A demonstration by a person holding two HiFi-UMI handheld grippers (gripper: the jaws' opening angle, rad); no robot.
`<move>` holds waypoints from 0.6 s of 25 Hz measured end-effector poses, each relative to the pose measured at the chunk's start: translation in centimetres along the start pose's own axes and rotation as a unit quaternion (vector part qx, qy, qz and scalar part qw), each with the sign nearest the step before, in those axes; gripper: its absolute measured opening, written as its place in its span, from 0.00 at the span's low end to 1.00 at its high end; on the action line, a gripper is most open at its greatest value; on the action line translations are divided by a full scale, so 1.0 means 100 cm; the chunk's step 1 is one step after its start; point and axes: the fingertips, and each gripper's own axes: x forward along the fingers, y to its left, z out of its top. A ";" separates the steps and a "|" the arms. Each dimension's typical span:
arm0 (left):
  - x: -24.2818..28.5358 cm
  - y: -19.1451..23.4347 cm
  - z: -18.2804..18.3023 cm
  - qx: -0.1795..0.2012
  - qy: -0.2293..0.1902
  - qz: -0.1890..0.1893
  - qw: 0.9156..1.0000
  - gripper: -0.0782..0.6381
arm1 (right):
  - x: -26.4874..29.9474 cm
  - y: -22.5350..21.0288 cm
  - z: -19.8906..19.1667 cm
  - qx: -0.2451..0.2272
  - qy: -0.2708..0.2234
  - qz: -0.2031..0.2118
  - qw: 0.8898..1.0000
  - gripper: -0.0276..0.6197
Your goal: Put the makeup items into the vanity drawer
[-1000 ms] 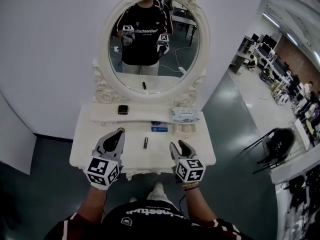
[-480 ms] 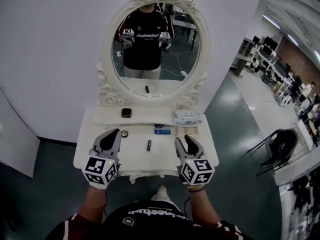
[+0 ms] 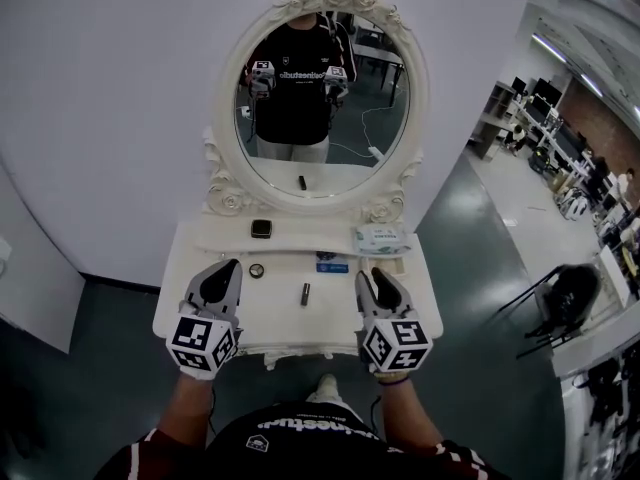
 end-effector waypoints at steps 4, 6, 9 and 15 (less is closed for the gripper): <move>-0.001 0.001 0.000 -0.002 -0.002 0.001 1.000 0.12 | 0.003 0.002 0.005 -0.003 -0.003 -0.003 1.000 0.18; -0.001 0.002 0.000 -0.003 -0.003 0.002 1.000 0.12 | 0.004 0.004 0.006 0.000 0.001 0.000 1.000 0.15; -0.002 0.005 -0.001 -0.004 -0.002 0.004 1.000 0.12 | 0.007 0.006 0.005 -0.003 0.005 0.000 1.000 0.11; -0.002 0.007 0.000 -0.004 -0.005 0.007 1.000 0.12 | 0.009 0.003 0.006 -0.012 0.011 -0.017 1.000 0.05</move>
